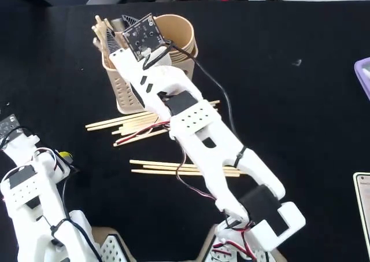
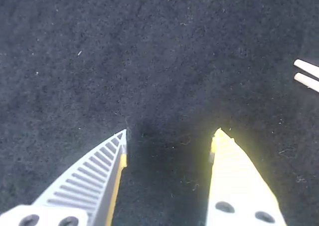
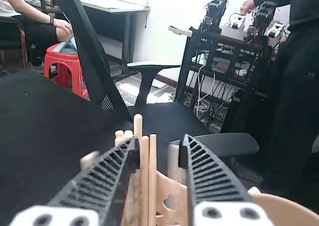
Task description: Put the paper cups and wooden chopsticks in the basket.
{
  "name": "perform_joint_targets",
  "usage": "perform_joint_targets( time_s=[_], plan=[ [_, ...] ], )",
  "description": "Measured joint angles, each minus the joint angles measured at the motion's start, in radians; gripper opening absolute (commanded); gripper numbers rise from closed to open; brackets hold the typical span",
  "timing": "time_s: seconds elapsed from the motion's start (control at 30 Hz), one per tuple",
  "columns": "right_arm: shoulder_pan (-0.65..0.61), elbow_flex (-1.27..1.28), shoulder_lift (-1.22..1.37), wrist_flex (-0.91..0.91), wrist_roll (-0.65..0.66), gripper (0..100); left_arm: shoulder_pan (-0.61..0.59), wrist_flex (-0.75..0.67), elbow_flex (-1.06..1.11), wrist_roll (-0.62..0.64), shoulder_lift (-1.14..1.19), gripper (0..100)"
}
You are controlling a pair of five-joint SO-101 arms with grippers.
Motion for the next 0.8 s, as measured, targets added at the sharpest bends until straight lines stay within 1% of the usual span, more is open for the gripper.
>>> perform_joint_targets(
  time_s=[0.1, 0.2, 0.33, 0.4, 0.57, 0.7, 0.8],
  plan=[
    [0.000, 0.000, -0.017, 0.000, 0.000, 10.9, 0.000, 0.000, 0.000, 0.000, 0.000, 27],
    [0.000, 0.000, -0.095, 0.029, 0.000, 10.3, 0.000, 0.000, 0.000, 0.000, 0.000, 27],
    [0.000, 0.021, -0.275, 0.141, 0.000, 10.3, 0.000, 0.000, 0.000, 0.000, 0.000, 27],
    [0.000, 0.063, -0.385, 0.233, 0.000, 10.3, 0.000, 0.000, 0.000, 0.000, 0.000, 27],
    [0.000, 0.226, -0.697, 0.531, 0.000, 10.4, 0.000, 0.000, 0.000, 0.000, 0.000, 27],
    [0.000, 0.410, -0.964, 0.758, 0.002, 10.6, 0.000, 0.000, 0.000, 0.000, 0.000, 27],
    [-0.002, 0.575, -1.154, 0.865, 0.003, 10.6, 0.000, 0.000, 0.000, 0.000, 0.000, 27]
  ],
)
